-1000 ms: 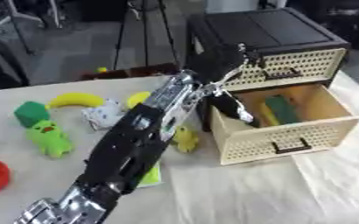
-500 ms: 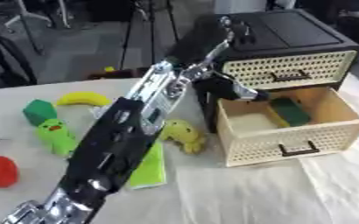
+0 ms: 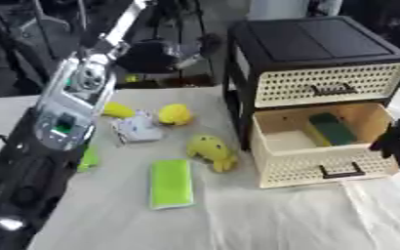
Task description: Pick up objects from table and place into drawer.
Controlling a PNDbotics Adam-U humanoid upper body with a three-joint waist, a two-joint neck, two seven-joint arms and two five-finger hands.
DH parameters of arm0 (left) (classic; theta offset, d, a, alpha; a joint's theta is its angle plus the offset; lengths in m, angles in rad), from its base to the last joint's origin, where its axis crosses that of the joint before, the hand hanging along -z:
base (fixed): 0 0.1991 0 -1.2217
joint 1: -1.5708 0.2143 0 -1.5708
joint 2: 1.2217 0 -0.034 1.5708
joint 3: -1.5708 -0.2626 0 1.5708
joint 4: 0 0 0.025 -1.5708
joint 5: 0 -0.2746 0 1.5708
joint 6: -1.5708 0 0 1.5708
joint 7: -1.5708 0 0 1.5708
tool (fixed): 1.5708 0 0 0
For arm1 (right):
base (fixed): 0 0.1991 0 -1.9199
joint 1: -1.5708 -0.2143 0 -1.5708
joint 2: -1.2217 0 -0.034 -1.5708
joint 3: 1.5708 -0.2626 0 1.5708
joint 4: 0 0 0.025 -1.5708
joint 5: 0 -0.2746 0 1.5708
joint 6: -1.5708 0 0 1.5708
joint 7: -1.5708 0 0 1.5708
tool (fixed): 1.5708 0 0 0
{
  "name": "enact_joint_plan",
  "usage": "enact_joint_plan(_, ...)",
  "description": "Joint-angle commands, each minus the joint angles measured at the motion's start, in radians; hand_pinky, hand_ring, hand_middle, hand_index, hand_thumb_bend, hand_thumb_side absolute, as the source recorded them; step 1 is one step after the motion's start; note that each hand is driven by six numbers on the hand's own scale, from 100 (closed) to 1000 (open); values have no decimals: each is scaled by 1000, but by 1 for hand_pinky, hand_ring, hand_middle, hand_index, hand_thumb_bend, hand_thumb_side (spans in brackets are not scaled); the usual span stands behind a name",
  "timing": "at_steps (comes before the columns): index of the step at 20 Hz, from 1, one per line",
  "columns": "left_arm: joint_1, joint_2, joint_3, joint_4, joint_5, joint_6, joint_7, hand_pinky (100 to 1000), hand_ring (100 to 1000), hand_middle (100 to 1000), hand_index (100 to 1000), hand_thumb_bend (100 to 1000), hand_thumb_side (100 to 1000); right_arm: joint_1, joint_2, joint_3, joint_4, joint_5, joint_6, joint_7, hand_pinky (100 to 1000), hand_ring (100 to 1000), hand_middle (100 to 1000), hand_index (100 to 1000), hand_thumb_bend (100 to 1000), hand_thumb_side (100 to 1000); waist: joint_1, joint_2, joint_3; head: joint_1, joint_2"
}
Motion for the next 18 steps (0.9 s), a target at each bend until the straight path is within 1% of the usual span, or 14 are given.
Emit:
enact_joint_plan(1,31,87,48,-64,30,38,16,583,564,560,710,651,710,-25,-36,9,35,30,3,34,231,391,564,694,100,921,-3,-16,10,-13,12)
enact_joint_plan(4,86,125,72,-92,47,58,34,583,564,561,711,652,715,-35,-40,18,88,57,9,51,220,374,595,701,100,936,-2,-22,31,-21,18)
enact_joint_plan(9,144,147,102,-115,59,76,52,582,564,560,711,646,726,-37,-38,24,157,113,12,58,224,377,613,707,100,970,-1,-27,48,-26,25)
enact_joint_plan(12,164,149,111,-119,61,82,60,580,563,560,711,643,731,-34,-36,25,191,152,13,65,229,379,614,710,100,988,-2,-28,50,-29,28)
enact_joint_plan(18,187,152,122,-124,61,86,66,580,563,560,712,639,737,-37,-33,7,261,238,2,62,239,388,624,714,100,1000,-1,-29,53,-32,35)
